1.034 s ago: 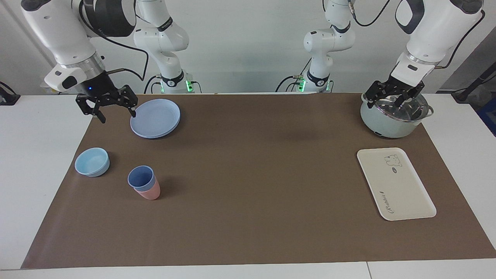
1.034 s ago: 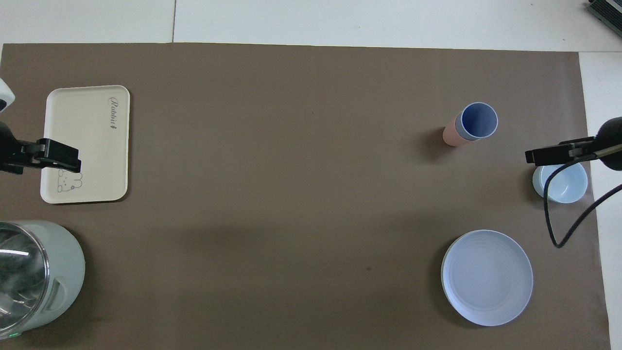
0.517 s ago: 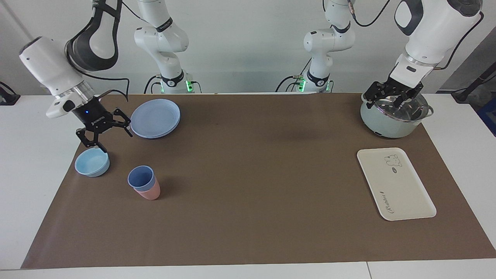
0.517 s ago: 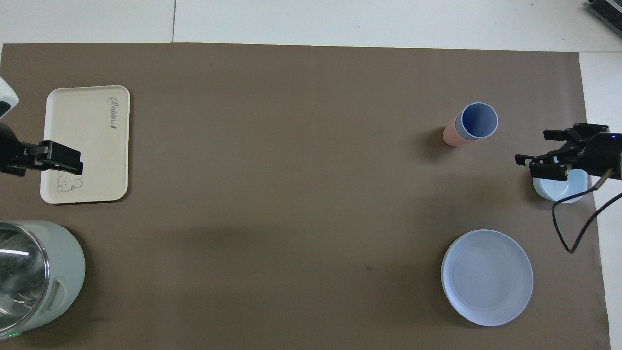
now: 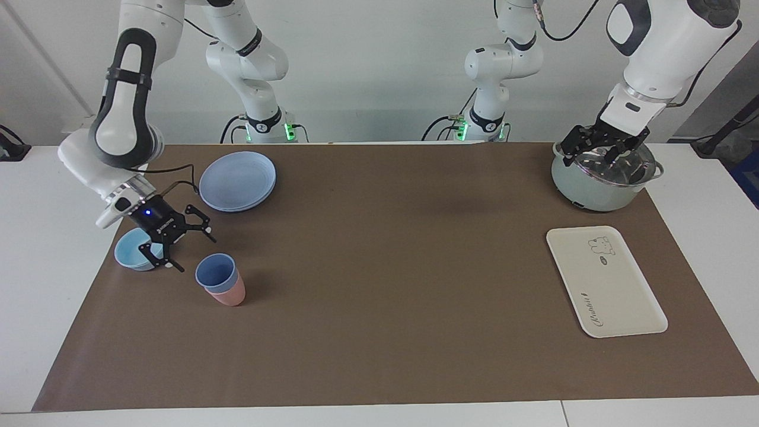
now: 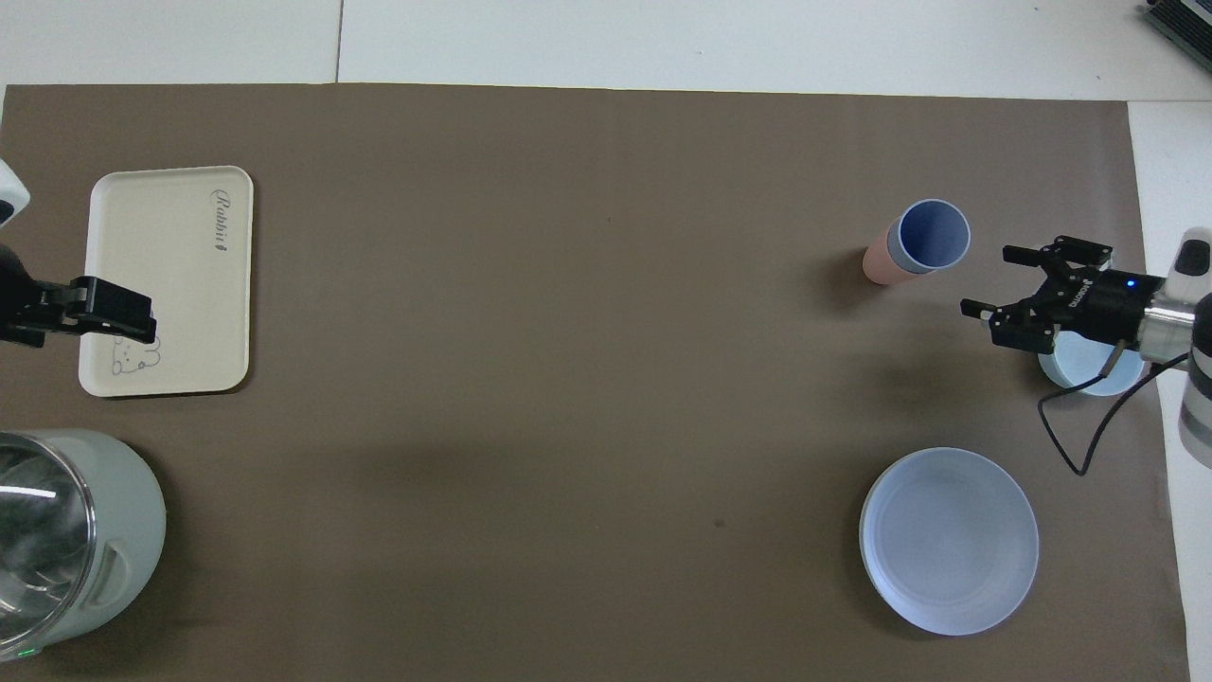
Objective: Place cup on tray
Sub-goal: 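Move the right gripper to the blue cup and grasp it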
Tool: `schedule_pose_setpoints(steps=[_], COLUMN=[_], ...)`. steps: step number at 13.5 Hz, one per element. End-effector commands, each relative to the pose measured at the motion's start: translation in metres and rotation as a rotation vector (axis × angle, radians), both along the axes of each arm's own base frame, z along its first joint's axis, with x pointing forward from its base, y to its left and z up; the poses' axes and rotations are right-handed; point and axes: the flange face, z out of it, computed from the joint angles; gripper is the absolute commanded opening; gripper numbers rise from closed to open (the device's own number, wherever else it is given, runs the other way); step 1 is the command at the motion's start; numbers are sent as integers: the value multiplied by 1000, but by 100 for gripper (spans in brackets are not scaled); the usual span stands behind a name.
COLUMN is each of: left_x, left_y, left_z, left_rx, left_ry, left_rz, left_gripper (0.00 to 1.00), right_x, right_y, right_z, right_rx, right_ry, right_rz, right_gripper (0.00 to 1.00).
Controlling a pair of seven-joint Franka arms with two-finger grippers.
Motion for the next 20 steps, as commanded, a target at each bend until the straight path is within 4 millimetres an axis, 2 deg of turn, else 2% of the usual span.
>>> schedule_pose_setpoints(steps=[1,4,5,6,10,11,12,13,15,16,18,20], left_x=[-12,-12,-12,-12,-11,-11,-11,-11,-12,-12,-11,-11], left_y=[4,4,4,4,3,1,-2,-5,-2,1,-3,-6], left_z=[1,-1,-1,0,1,3,3,3,3,3,3,2], left_rx=[13,13,13,13,14,13,13,13,13,13,14,14], left_ry=[-4,-6,-6,-7,-11,-15,-12,-12,-7,-7,-11,-14], left_rz=[-9,-8,-8,-8,3,0,-12,-15,-12,-9,-8,-12], left_gripper=[100,100,100,100,100,100,100,100,100,100,100,100], right_x=[5,12,18,21,24,25,25,29,34,35,35,31], right_y=[-3,9,14,24,30,37,36,35,37,38,39,48], right_z=[-14,-24,-22,-28,-28,-28,-28,-23,-13,4,50,95], right_rx=[57,120,117,125,134,138,129,127,136,130,18,-59], right_ry=[-73,-96,-121,-115,-140,-143,-153,-162,-154,-142,-99,-30], right_rz=[-14,-72,-66,-56,-75,-68,-63,-63,-66,-67,-43,1], right_gripper=[100,100,100,100,100,92,36,0,0,0,0,0])
